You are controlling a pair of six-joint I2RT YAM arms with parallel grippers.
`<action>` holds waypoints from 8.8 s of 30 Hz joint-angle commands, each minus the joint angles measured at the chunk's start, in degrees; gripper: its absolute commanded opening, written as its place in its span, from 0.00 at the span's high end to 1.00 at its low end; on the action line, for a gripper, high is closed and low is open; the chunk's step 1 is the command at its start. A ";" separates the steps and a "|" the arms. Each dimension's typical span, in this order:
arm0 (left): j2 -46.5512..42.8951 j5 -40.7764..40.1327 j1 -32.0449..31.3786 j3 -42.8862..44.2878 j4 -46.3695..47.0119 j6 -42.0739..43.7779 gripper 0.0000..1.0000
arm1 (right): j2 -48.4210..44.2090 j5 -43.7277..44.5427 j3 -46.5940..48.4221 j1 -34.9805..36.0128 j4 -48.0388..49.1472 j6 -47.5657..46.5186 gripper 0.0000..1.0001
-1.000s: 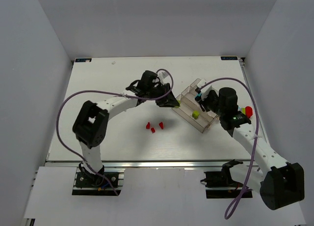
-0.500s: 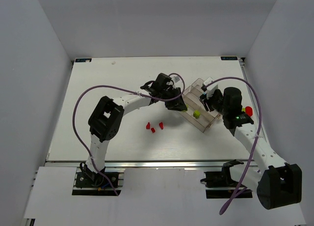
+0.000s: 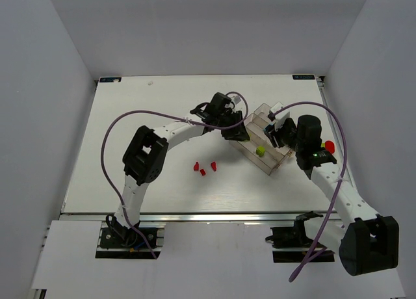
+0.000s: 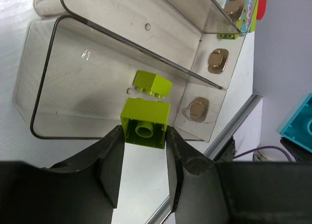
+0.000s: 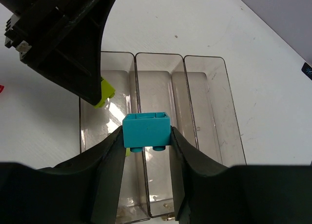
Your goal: Sort the legos into containers by color
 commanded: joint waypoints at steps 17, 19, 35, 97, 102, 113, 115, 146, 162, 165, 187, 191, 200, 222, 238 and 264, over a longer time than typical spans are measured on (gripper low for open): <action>-0.65 0.38 -0.45 7.86 -3.23 2.81 0.25 | 5.77 -1.88 1.95 -1.50 -1.34 4.49 1.00; -1.71 0.82 -0.45 7.86 -2.44 2.98 0.25 | 9.20 -0.30 3.80 -1.68 -4.82 5.48 1.00; -33.86 -14.72 1.75 -20.60 -7.80 22.93 0.10 | 19.31 5.68 8.29 -2.12 -5.74 7.41 0.69; -56.03 -34.77 2.81 -41.19 -11.32 26.89 0.16 | 40.58 -15.05 37.99 -42.90 -56.98 -86.80 0.11; -55.06 -34.60 2.81 -41.27 -11.23 27.07 0.16 | 43.57 -15.67 39.31 -43.60 -58.91 -89.44 0.11; -53.13 -34.60 2.81 -41.27 -11.32 27.07 0.16 | 46.82 -11.02 40.02 -44.57 -55.84 -91.29 0.11; -52.87 -34.51 2.81 -41.27 -11.32 27.16 0.16 | 47.70 -10.23 41.07 -44.66 -55.57 -91.55 0.11; -48.82 -32.84 4.39 -40.83 -11.14 27.16 0.15 | 55.44 -7.68 45.38 -43.78 -54.78 -95.24 0.12; -48.38 -31.70 4.92 -40.75 -11.14 27.16 0.15 | 55.09 -6.71 42.30 -41.85 -54.17 -97.97 0.11; -48.30 -31.61 4.92 -40.66 -11.23 27.07 0.15 | 55.09 -6.27 42.13 -41.76 -54.08 -98.58 0.11; -49.17 -30.38 5.44 -40.57 -11.05 26.89 0.15 | 48.94 -8.02 38.17 -43.77 -53.90 -98.94 0.89; -49.79 -28.37 5.44 -40.48 -10.61 26.80 0.15 | 44.38 -11.79 37.39 -45.01 -53.90 -95.34 0.94; -50.76 -21.86 5.44 -40.13 -8.95 26.10 0.15 | 32.52 -14.97 29.56 -46.41 -50.38 -89.80 0.97; -42.41 9.07 5.44 -32.93 13.72 4.23 0.09 | -0.19 -39.92 17.09 -36.76 -58.84 -74.00 0.99; -37.05 15.41 3.16 -30.90 27.97 -7.02 0.02 | -8.72 -38.01 12.86 -19.97 -40.56 -33.74 1.00; -28.53 14.10 -1.94 -22.12 23.06 -10.65 0.02 | -4.77 -9.26 12.77 6.67 -26.04 -15.70 1.00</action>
